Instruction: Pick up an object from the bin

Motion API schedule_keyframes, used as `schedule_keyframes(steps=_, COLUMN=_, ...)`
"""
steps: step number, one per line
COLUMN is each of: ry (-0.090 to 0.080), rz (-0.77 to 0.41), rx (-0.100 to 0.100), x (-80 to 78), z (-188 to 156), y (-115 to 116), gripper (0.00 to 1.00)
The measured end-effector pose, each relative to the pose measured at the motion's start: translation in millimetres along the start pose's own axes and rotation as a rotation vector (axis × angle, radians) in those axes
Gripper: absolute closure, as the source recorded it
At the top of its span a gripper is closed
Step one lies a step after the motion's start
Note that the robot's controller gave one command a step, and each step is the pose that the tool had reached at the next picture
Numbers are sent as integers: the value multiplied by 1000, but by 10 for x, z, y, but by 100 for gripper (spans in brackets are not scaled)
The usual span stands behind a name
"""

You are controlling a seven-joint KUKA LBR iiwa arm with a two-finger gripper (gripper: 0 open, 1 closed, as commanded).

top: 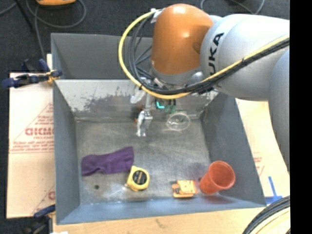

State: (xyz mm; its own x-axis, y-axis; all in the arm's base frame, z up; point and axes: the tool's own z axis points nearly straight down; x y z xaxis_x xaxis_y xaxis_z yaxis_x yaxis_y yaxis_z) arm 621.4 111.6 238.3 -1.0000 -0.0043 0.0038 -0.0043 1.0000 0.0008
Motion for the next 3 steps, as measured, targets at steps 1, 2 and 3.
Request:
schedule_keyframes(steps=1, ry=-8, rz=2, rx=-1, x=-14, z=-51, y=-5, gripper=0)
schedule_keyframes(steps=2, ry=-16, rz=-14, rx=-1, x=200, z=309, y=49, gripper=0)
schedule_keyframes(steps=3, ry=-9, rz=-57, rx=1, x=498, z=892, y=138, gripper=0)
